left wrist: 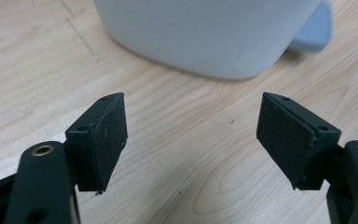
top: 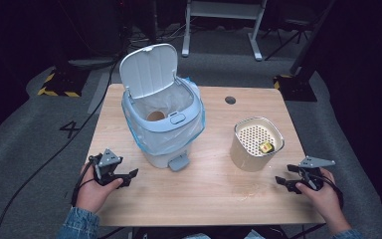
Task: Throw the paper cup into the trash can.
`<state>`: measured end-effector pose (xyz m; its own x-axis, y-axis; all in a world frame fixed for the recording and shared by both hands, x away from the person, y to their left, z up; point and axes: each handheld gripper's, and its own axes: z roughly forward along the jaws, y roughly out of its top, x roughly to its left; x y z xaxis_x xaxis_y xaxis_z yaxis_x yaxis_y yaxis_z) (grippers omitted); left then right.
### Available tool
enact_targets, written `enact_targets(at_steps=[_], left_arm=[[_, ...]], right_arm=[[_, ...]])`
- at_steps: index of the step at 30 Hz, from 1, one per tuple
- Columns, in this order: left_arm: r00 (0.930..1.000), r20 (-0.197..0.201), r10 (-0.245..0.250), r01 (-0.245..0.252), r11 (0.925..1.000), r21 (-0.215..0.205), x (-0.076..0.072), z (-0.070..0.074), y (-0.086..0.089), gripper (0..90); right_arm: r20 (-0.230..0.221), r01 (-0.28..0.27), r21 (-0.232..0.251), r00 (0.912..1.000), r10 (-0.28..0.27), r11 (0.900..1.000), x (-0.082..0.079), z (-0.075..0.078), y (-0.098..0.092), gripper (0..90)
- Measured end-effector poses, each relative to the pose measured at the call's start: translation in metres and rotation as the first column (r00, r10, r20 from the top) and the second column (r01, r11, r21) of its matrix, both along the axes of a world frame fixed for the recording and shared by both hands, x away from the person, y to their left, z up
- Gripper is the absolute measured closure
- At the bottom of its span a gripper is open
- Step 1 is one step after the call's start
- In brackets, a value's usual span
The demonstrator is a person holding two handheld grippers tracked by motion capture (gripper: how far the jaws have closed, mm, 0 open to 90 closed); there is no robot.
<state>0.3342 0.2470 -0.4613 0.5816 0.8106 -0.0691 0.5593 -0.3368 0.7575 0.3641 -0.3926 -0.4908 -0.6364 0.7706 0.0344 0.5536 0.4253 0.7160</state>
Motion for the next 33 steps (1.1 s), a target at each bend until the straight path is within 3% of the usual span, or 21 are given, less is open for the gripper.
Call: enact_targets(at_steps=[5,12,15,19,33], left_arm=[[0.9991,0.042,-0.003,0.007,0.9966,-0.082,-0.002,0.024,0.005,25.0],[0.9965,0.083,-0.008,0.019,0.9907,-0.135,-0.002,0.044,0.009,25.4],[0.9928,0.117,-0.024,0.045,0.9823,-0.182,0.0,0.057,0.012,25.5],[0.9894,0.14,-0.038,0.068,0.9745,-0.214,0.002,0.067,0.013,25.5],[0.9729,0.231,-0.013,0.064,0.9749,-0.214,0.022,0.132,0.015,26.6]], right_arm=[[0.027,0.018,-0.025,0.9995,-0.017,1.0,0.0,-0.009,-0.001,20.7],[0.051,0.046,-0.012,0.9977,-0.046,0.999,-0.001,-0.013,0.0,15.6],[0.05,0.047,-0.01,0.9976,-0.047,0.999,-0.001,-0.013,0.0,15.6],[0.049,0.04,-0.011,0.998,-0.04,0.999,0.0,-0.013,-0.001,15.4],[0.049,0.036,-0.011,0.9981,-0.036,0.999,0.0,-0.013,-0.001,15.4]])
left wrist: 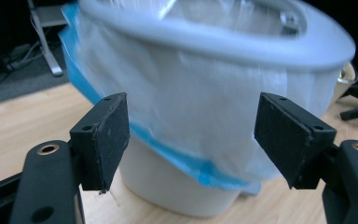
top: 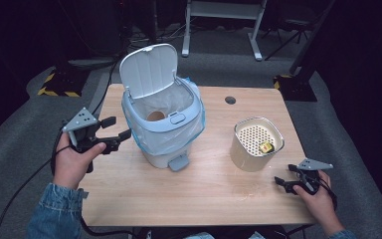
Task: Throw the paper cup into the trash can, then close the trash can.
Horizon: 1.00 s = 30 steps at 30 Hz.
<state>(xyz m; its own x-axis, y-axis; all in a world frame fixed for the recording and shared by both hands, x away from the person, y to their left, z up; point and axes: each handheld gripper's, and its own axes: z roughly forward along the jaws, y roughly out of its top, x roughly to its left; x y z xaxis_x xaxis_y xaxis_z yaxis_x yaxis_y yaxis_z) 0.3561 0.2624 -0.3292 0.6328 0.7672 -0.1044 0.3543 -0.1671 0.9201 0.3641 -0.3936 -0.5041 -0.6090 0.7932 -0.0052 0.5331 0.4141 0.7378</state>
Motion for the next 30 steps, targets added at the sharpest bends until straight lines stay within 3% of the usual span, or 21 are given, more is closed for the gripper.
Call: enact_targets(at_steps=[6,16,22,30], left_arm=[[0.9994,0.022,0.026,-0.026,0.9996,0.005,0.017,0.023,0.004,26.5],[0.9974,0.054,0.048,-0.047,0.9987,-0.018,0.041,0.049,0.007,25.9],[0.9948,0.08,0.064,-0.064,0.9979,-0.009,0.054,0.064,0.01,24.8],[0.9917,0.119,0.047,-0.044,0.9985,-0.033,0.07,0.078,0.006,25.1]], right_arm=[[0.0,0.0,0.0,1.0,0.0,1.0,0.0,0.0,0.0,15.4],[0.0,0.0,0.0,1.0,0.0,1.0,0.0,0.0,0.0,15.4],[0.0,0.0,0.0,1.0,0.0,1.0,0.0,0.0,0.0,15.4],[0.0,0.0,0.0,1.0,0.0,1.0,0.0,0.0,0.0,15.4]])
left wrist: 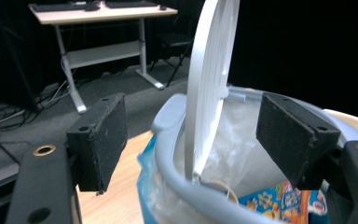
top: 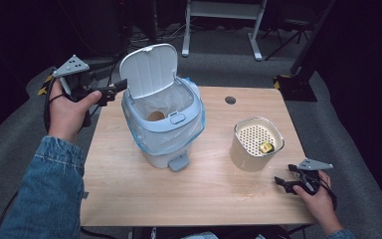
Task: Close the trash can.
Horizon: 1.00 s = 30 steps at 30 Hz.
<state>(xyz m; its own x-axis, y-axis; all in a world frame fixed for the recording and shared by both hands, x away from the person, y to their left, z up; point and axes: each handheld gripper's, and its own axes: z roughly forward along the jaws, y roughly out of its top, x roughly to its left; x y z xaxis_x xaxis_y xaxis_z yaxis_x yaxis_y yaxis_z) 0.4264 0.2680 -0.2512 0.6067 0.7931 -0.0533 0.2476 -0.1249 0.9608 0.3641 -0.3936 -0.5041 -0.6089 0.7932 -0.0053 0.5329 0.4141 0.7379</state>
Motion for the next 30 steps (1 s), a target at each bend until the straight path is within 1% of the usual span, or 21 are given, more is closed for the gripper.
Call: enact_targets(at_steps=[2,4,5,7,9,11,12,13,15,16,17,18,21,23,24,25,26,27,28,29,30], left_arm=[[1.0,0.006,-0.007,0.007,1.0,-0.003,0.001,0.002,-0.002,25.4],[0.9992,0.018,-0.035,0.035,0.9993,-0.015,0.004,0.006,-0.008,26.4],[0.9992,0.018,-0.035,0.035,0.9993,-0.015,0.004,0.006,-0.008,26.8],[0.9971,0.029,-0.071,0.071,0.9973,-0.019,0.004,0.008,-0.016,27.6],[0.9951,0.029,-0.094,0.095,0.9953,-0.019,0.004,0.01,-0.021,29.0],[0.9957,0.028,-0.089,0.089,0.996,-0.009,0.003,0.011,-0.023,28.3],[0.9975,0.031,-0.064,0.063,0.9976,0.028,0.001,0.012,-0.024,29.6],[0.9975,0.031,-0.064,0.063,0.9976,0.028,0.001,0.012,-0.024,30.8],[0.9969,0.02,-0.076,0.076,0.9971,0.008,0.0,0.013,-0.024,30.9],[0.995,0.017,-0.098,0.098,0.9951,0.012,-0.002,0.014,-0.024,32.7],[0.995,0.017,-0.098,0.098,0.9951,0.012,-0.002,0.014,-0.024,33.9],[0.9915,0.005,-0.13,0.13,0.9914,0.009,-0.007,0.015,-0.026,35.1],[0.9842,-0.009,-0.177,0.177,0.984,0.023,-0.014,0.015,-0.032,36.4],[0.9761,-0.031,-0.215,0.216,0.9758,0.034,-0.018,0.014,-0.038,39.1],[0.9761,-0.031,-0.215,0.216,0.9758,0.034,-0.018,0.014,-0.038,39.7],[0.9726,-0.04,-0.229,0.23,0.9722,0.041,-0.019,0.014,-0.041,39.7],[0.9684,-0.06,-0.242,0.246,0.9674,0.062,-0.022,0.012,-0.047,40.0],[0.9684,-0.06,-0.242,0.246,0.9674,0.062,-0.022,0.012,-0.047,40.1],[0.9656,-0.077,-0.249,0.255,0.9629,0.089,-0.025,0.009,-0.054,40.2],[0.9624,-0.087,-0.257,0.265,0.9592,0.098,-0.026,0.007,-0.057,40.2],[0.9624,-0.087,-0.257,0.265,0.9592,0.098,-0.026,0.007,-0.057,40.2]], right_arm=[[0.0,0.0,0.0,1.0,0.0,1.0,0.0,0.0,0.0,15.4],[0.0,0.0,0.0,1.0,0.0,1.0,0.0,0.0,0.0,15.4],[0.0,0.0,0.0,1.0,0.0,1.0,0.0,0.0,0.0,15.4],[-0.001,0.0,0.001,1.0,0.0,1.0,0.0,0.0,0.0,15.4],[-0.001,0.0,0.001,1.0,0.0,1.0,0.0,0.0,0.0,15.4],[-0.001,0.0,0.001,1.0,0.0,1.0,0.0,0.0,0.0,15.4],[-0.001,0.0,0.001,1.0,0.0,1.0,0.0,0.0,0.0,15.4],[-0.001,0.0,0.001,1.0,0.0,1.0,0.0,0.0,0.0,15.4],[-0.001,0.0,0.001,1.0,0.0,1.0,0.0,0.0,0.0,15.4],[-0.001,0.0,0.001,1.0,0.0,1.0,0.0,0.0,0.0,15.4],[-0.001,-0.001,0.001,1.0,0.001,1.0,0.0,0.0,0.0,15.4],[-0.001,-0.001,0.001,1.0,0.001,1.0,0.0,0.0,0.0,15.4],[0.0,0.0,0.001,1.0,0.0,1.0,0.0,0.0,0.0,15.4],[-0.001,0.0,0.001,1.0,0.0,1.0,0.0,0.0,0.0,15.4],[-0.001,0.0,0.001,1.0,0.0,1.0,0.0,0.0,0.0,15.4],[-0.001,0.0,0.001,1.0,0.0,1.0,0.0,0.0,0.0,15.4],[-0.001,0.0,0.001,1.0,0.0,1.0,0.0,0.0,0.0,15.4],[-0.001,0.0,0.001,1.0,0.0,1.0,0.0,0.0,0.0,15.4],[-0.001,0.0,0.001,1.0,0.0,1.0,0.0,0.0,0.0,15.4],[-0.001,0.0,0.001,1.0,0.0,1.0,0.0,0.0,0.0,15.4],[-0.001,0.0,0.001,1.0,0.0,1.0,0.0,0.0,0.0,15.4]])
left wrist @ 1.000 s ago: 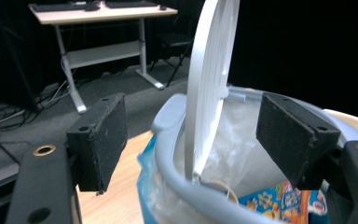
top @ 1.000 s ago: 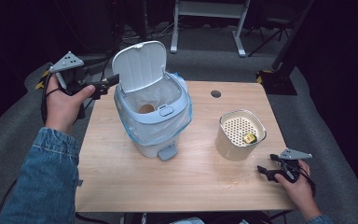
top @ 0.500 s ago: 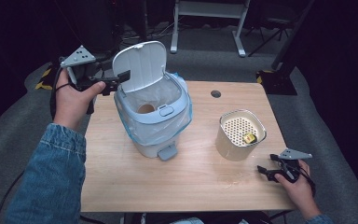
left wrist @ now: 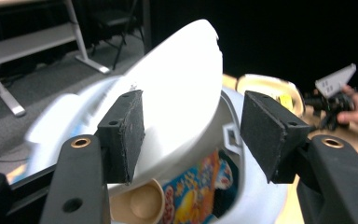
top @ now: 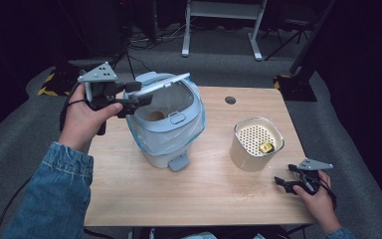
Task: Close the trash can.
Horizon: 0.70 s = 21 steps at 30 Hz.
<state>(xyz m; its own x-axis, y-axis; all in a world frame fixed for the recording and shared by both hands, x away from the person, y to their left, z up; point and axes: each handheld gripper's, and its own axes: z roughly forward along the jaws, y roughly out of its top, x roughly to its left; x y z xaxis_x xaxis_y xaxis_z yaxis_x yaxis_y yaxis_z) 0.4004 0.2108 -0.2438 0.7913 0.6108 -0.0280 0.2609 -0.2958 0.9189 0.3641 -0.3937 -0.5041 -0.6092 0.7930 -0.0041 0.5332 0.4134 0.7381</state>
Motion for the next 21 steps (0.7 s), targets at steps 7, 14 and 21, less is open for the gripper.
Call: enact_targets(at_steps=[7,14,21], left_arm=[[0.9927,-0.106,-0.057,0.061,0.9976,0.033,0.003,-0.017,-0.022,40.5],[0.9919,-0.124,-0.028,0.041,0.9938,0.103,0.01,-0.023,-0.034,36.7],[0.9955,-0.093,0.016,-0.002,0.9883,0.153,0.013,-0.023,-0.043,37.0]], right_arm=[[-0.001,-0.001,0.002,1.0,0.001,1.0,0.0,0.0,0.0,15.4],[-0.001,-0.006,0.001,1.0,0.006,1.0,0.001,0.0,0.0,15.3],[-0.002,-0.006,0.002,1.0,0.006,1.0,0.001,0.0,0.0,15.3]])
